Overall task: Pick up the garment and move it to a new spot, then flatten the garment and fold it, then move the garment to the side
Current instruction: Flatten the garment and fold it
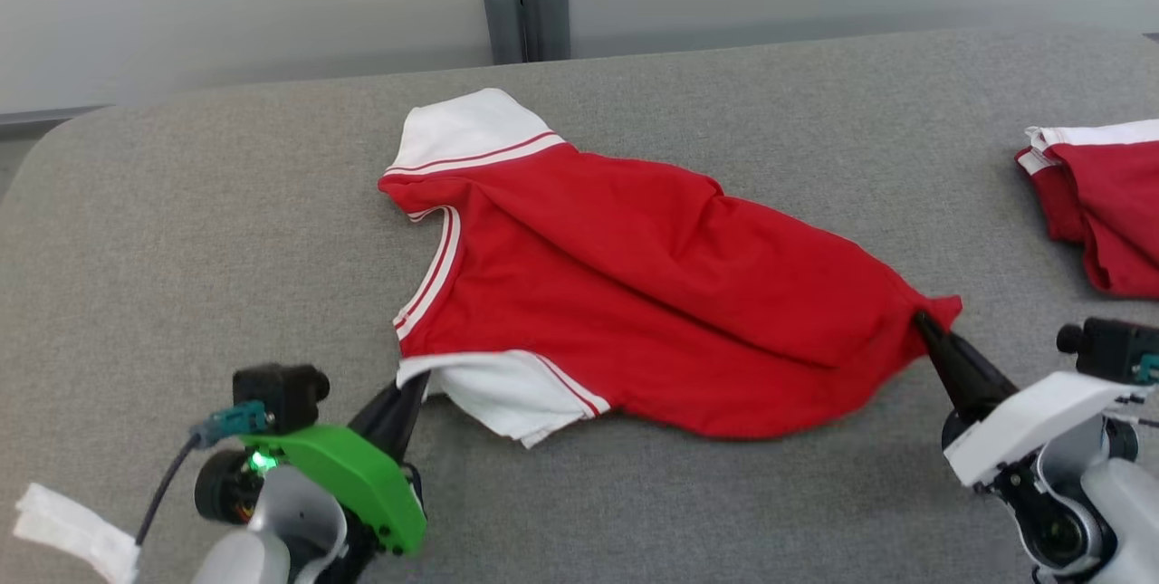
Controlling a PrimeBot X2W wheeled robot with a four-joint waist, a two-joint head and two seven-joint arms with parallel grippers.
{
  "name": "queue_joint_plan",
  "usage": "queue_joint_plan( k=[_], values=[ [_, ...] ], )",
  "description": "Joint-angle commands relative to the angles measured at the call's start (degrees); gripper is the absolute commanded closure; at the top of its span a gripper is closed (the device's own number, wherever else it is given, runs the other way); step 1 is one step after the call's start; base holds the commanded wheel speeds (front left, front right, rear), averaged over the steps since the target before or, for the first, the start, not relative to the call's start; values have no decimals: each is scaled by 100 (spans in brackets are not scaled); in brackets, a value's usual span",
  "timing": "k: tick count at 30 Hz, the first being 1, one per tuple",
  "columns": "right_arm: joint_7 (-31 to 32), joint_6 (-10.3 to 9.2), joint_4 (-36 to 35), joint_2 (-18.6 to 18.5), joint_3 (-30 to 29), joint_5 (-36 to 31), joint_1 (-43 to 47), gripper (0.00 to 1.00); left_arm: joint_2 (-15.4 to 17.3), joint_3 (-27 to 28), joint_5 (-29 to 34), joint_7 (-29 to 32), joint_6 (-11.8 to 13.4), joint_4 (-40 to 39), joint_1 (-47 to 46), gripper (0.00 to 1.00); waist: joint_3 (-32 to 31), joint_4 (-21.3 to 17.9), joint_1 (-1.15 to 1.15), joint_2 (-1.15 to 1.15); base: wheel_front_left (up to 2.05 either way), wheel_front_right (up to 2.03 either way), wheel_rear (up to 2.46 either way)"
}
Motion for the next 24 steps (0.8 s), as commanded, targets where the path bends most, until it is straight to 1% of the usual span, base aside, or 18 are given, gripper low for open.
queue_joint_plan(
  k=[1,7,9,13,16,20,24],
  values=[
    [-76,3,-86,-33,34,80,-267,100,43,3,42,-69,-31,9,-322,100,133,-30,0,0,0,0,0],
    [-314,3,-136,-201,247,319,-1552,100,371,-133,238,-267,-38,327,-1927,100,801,-66,0,0,0,0,0],
    [-298,3,-47,-286,364,382,-2175,100,498,-291,207,-257,-40,515,-2654,100,1129,-62,0,0,0,0,0],
    [-274,3,141,-340,552,621,-3441,100,722,-491,259,-280,-40,1001,-4018,100,1686,-61,0,0,0,0,0],
    [-342,3,319,-366,671,758,-4337,100,704,-508,273,-332,-40,1460,-5036,100,2005,-41,0,0,0,0,0],
    [-589,3,648,-309,707,1007,-5572,100,629,-565,362,-379,-41,2126,-6416,100,2372,-44,0,0,0,0,0],
    [-761,3,1042,-266,798,1103,-6732,100,575,-689,627,-509,-40,2794,-7683,100,2697,-15,0,0,0,0,0]
  ],
)
